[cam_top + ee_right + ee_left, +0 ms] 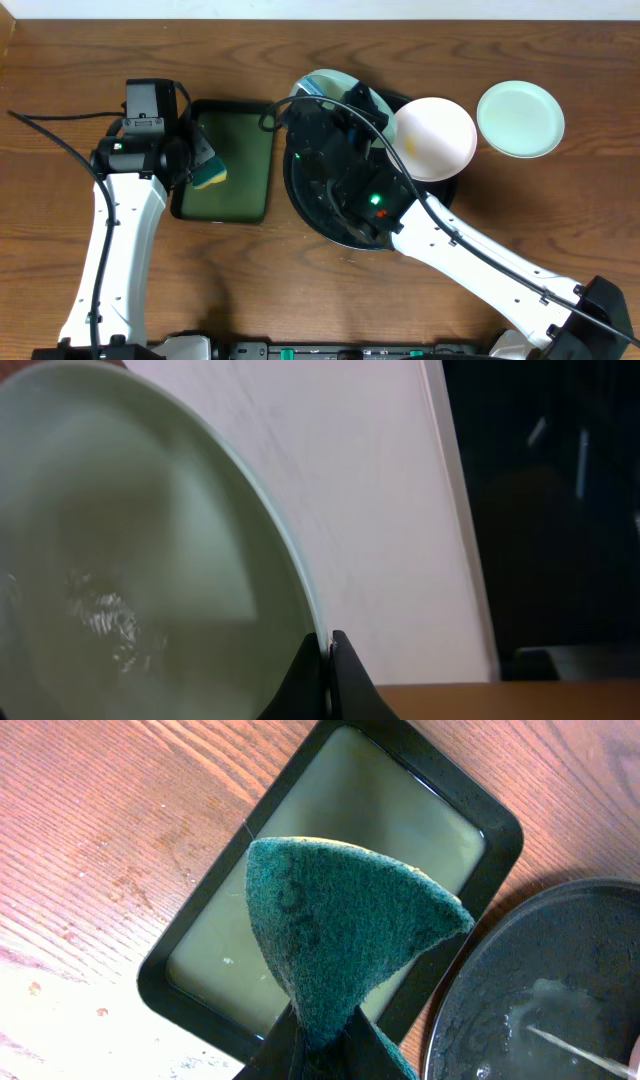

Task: Clean dirty plates on tray and stack at the side
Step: 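Lift the green plate with the right gripper and stack it on the right plate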

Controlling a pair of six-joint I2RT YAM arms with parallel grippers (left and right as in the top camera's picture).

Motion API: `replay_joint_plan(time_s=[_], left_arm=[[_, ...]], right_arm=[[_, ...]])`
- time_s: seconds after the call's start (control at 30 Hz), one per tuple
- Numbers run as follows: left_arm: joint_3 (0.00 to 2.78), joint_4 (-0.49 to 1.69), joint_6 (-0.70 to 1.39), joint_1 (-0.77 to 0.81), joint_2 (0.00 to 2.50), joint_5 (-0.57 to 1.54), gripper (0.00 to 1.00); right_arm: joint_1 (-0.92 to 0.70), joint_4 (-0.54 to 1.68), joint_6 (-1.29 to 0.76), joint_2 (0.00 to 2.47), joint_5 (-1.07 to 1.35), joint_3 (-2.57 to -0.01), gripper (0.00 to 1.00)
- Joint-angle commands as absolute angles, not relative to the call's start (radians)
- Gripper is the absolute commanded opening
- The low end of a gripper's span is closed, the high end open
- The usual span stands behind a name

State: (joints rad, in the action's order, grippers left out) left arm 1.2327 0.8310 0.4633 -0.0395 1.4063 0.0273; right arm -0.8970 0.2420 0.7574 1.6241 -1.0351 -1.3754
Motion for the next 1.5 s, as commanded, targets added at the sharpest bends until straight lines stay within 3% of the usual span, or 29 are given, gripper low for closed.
replay_joint_plan(time_s=[0.0,0.07,0.2,0.3,0.5,0.67,0.97,1.3,1.37,1.4,1.47], left_arm=[[1.226,0.833,0.445,-0.044,1.405,0.011,0.08],[1.226,0.833,0.445,-0.044,1.405,0.011,0.08],[1.226,0.833,0.441,-0.044,1.405,0.011,0.07],[1.225,0.834,0.441,-0.044,1.405,0.011,0.08],[1.225,0.834,0.441,-0.044,1.405,0.011,0.08],[1.225,0.834,0.441,-0.044,1.405,0.011,0.08],[1.208,0.833,0.441,-0.044,1.405,0.011,0.08],[1.208,0.830,0.442,-0.044,1.405,0.011,0.08],[1.208,0.830,0.442,-0.044,1.405,0.011,0.08],[1.208,0.830,0.442,-0.044,1.405,0.011,0.08],[1.208,0.830,0.442,-0.044,1.405,0.011,0.08]], right_arm=[[-0.897,0.250,0.757,1.617,-1.088,-1.389,0.01],[-0.875,0.300,0.656,1.620,-1.011,-1.387,0.01],[-0.720,0.450,0.393,1.669,-0.547,-1.359,0.01],[-0.617,0.486,0.150,1.683,-0.456,-1.359,0.01],[-0.299,0.489,-0.048,1.655,0.043,-1.359,0.01],[-0.001,0.499,-0.189,1.657,0.252,-1.359,0.01],[0.426,0.525,-0.276,1.703,0.345,-1.357,0.01],[0.490,0.494,-0.276,1.853,0.260,-1.357,0.07],[0.490,0.482,-0.276,1.887,0.262,-1.357,0.11],[0.490,0.478,-0.276,1.902,0.262,-1.357,0.18],[0.489,0.478,-0.276,1.933,0.265,-1.357,0.43]])
